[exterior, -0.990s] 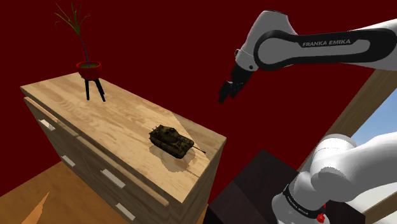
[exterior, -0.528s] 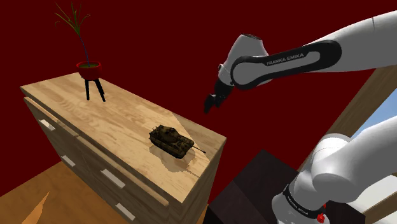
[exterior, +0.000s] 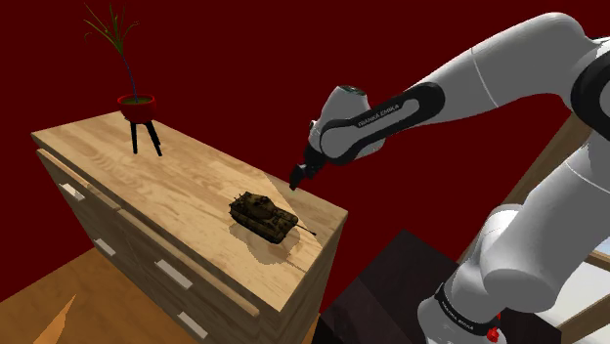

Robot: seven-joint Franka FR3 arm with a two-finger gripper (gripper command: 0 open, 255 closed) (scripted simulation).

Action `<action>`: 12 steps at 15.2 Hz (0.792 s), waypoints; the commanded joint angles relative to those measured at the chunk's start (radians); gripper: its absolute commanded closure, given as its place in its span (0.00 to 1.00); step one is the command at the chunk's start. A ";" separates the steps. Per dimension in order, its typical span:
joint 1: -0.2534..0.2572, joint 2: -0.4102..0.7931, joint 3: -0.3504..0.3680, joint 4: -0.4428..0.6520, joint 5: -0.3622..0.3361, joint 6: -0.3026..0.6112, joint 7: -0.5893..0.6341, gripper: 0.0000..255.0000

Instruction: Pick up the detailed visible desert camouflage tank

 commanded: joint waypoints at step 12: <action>0.020 0.458 0.073 0.230 0.141 0.268 -0.132 0.00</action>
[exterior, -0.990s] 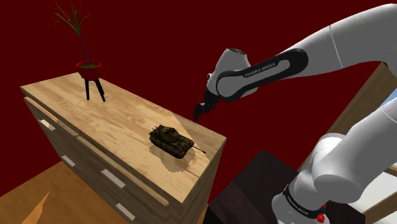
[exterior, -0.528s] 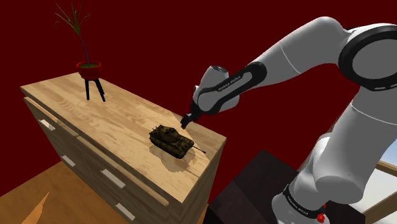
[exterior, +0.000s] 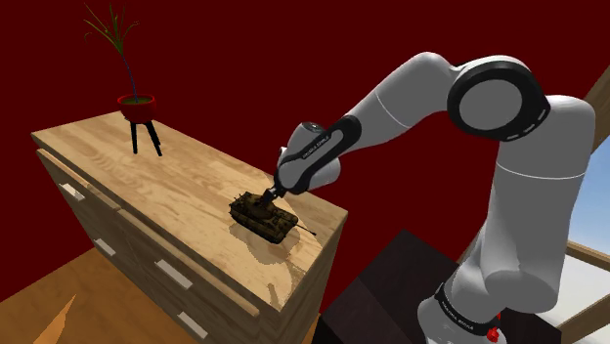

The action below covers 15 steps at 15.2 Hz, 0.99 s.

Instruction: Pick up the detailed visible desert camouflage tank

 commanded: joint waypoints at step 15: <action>-0.025 0.088 0.035 0.017 0.034 0.075 -0.039 1.00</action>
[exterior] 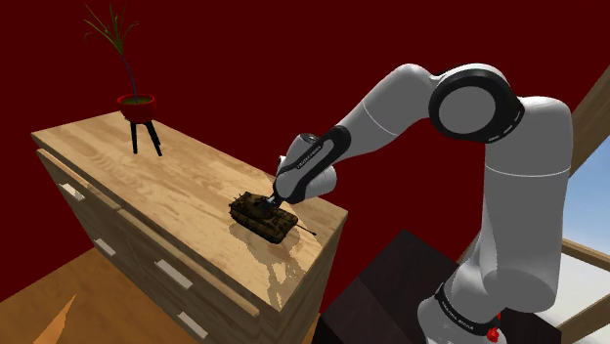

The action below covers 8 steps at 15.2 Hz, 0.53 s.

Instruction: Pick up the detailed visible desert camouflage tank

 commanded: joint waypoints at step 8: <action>0.024 -0.073 -0.032 -0.011 -0.028 -0.064 0.032 1.00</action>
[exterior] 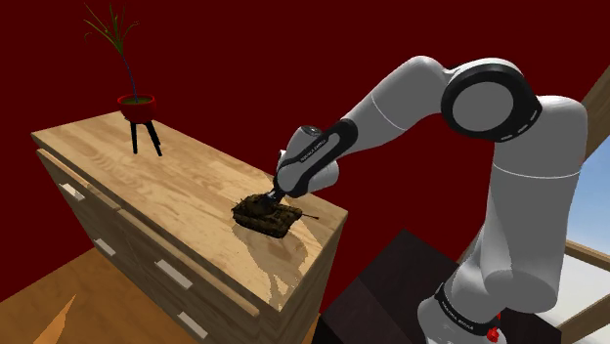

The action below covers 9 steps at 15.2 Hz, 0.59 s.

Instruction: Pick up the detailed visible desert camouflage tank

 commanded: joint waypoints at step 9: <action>0.028 -0.116 -0.043 0.000 -0.057 -0.114 0.058 1.00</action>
